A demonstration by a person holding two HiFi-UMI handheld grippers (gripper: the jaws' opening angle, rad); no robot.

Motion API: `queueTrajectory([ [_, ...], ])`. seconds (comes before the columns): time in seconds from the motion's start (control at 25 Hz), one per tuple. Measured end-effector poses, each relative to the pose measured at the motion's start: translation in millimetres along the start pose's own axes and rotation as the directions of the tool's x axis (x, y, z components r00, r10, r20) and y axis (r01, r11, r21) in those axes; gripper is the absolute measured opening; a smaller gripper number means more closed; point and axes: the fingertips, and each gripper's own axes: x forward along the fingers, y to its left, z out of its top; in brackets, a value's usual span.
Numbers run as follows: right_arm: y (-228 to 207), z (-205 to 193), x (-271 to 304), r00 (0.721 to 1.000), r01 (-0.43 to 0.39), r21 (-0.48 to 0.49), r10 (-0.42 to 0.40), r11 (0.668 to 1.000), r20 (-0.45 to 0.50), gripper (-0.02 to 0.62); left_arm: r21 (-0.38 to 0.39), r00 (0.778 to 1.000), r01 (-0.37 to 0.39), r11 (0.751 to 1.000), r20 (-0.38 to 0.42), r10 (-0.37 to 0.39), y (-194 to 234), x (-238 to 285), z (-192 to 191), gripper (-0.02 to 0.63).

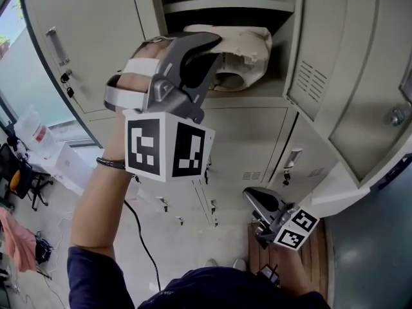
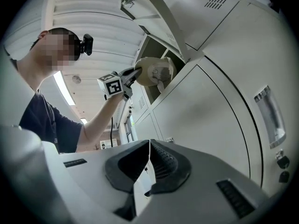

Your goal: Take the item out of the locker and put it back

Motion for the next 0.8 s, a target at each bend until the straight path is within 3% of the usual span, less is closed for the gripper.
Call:
queueTrajectory([
  [0.24,-16,1,-1,0.999,-0.042,0.034,0.042,0.999,-0.007,0.007,0.042,0.996,0.065,0.997,-0.067,-0.062,-30,30,-4,0.020],
  [0.8,-49,-2,-15,0.999,-0.050,0.081,0.052,0.995,-0.013,0.008,-0.016,0.963,0.215,0.976,-0.162,-0.215,-88,74,-28,0.020],
])
